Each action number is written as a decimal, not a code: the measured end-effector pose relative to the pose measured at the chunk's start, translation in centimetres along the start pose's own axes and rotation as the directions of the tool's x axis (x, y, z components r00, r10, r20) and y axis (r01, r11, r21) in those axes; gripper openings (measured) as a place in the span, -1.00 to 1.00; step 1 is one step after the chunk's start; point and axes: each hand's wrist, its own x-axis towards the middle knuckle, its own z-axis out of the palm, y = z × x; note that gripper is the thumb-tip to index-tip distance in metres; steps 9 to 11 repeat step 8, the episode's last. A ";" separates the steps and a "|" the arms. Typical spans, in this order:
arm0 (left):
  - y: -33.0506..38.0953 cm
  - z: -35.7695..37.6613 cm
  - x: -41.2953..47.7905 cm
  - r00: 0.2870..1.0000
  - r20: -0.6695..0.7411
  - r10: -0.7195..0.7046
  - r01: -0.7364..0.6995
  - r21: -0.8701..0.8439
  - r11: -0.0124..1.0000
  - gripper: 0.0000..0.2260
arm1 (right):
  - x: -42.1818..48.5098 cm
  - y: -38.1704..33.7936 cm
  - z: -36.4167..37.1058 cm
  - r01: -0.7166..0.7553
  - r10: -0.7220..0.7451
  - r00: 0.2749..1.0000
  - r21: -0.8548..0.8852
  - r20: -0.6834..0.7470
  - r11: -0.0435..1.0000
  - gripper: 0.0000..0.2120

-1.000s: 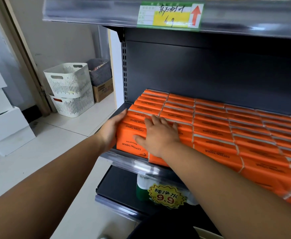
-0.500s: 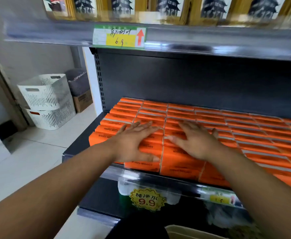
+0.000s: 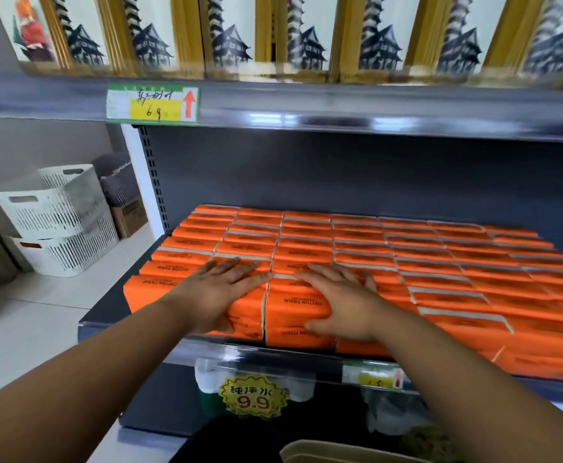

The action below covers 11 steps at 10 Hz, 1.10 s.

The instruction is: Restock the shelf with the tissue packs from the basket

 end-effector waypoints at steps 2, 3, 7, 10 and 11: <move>1.2 -2.2 -0.8 0.980 -0.168 -0.103 0.062 -0.232 0.971 -0.17 | -4.2 3.8 -1.8 -0.046 0.070 0.955 0.088 -0.288 0.995 -0.46; 2.6 -5.1 -0.5 0.941 -0.274 -0.198 0.144 -0.205 0.968 -0.29 | -6.8 6.2 -2.5 -0.119 0.173 0.921 0.170 -0.348 0.978 -0.57; 12.0 -7.1 -0.2 0.923 -0.181 -0.341 0.292 -0.249 0.923 -0.70 | -15.2 9.2 -3.0 -0.471 0.467 0.825 0.070 -0.319 0.879 -0.64; 13.3 -6.8 -0.9 0.960 -0.029 -0.280 0.240 -0.438 0.866 -0.60 | -16.5 9.3 -3.0 -0.402 0.409 0.850 0.092 -0.332 0.911 -0.86; 13.3 -6.8 -0.9 0.960 -0.029 -0.280 0.240 -0.438 0.866 -0.60 | -16.5 9.3 -3.0 -0.402 0.409 0.850 0.092 -0.332 0.911 -0.86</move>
